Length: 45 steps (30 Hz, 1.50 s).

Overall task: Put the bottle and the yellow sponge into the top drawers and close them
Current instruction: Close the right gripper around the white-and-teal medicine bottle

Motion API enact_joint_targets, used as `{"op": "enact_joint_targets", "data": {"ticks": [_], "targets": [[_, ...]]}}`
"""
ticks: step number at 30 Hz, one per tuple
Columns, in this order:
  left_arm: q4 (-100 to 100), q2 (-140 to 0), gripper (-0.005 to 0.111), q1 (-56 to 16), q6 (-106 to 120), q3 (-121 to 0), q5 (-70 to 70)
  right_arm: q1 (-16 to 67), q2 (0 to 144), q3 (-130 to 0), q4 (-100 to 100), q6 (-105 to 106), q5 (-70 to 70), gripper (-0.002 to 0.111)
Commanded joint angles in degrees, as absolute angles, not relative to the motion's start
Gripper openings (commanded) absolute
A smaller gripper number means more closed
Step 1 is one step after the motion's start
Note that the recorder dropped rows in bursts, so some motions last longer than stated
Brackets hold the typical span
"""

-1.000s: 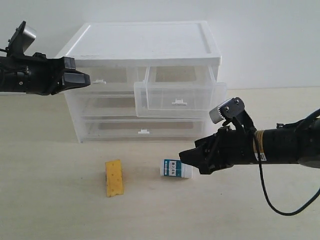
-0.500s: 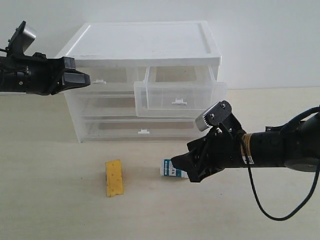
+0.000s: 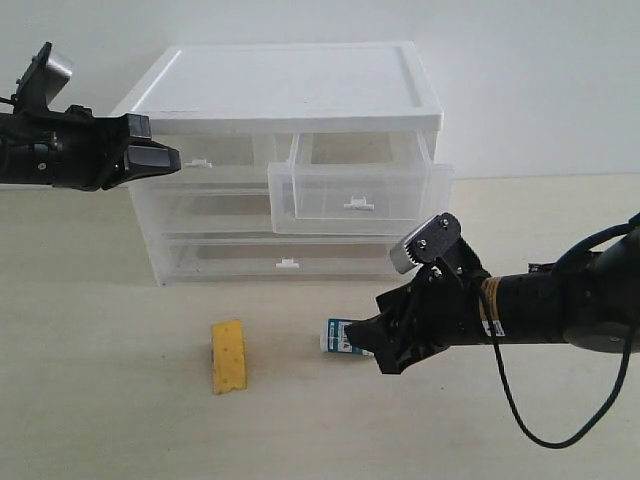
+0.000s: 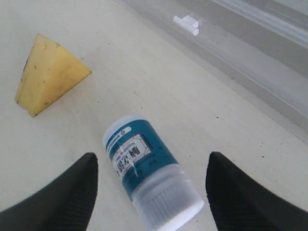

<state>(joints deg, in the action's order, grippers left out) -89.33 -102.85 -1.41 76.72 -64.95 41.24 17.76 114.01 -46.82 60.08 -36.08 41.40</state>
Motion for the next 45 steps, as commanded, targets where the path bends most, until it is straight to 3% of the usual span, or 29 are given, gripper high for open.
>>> {"op": "enact_joint_targets", "data": {"ticks": [1, 10, 45], "targets": [[-89.1, -102.7, 0.004, -1.2, 76.8, -65.4, 41.9, 17.9, 113.9, -46.8, 60.5, -35.6, 40.2, 0.058], [-89.1, -102.7, 0.004, -1.2, 76.8, -65.4, 41.9, 21.2, 113.8, -46.8, 65.2, -40.3, 37.4, 0.058], [-89.1, -102.7, 0.004, -1.2, 76.8, -65.4, 42.0, 21.4, 113.9, -47.6, 60.4, -32.4, 36.7, 0.058]]}}
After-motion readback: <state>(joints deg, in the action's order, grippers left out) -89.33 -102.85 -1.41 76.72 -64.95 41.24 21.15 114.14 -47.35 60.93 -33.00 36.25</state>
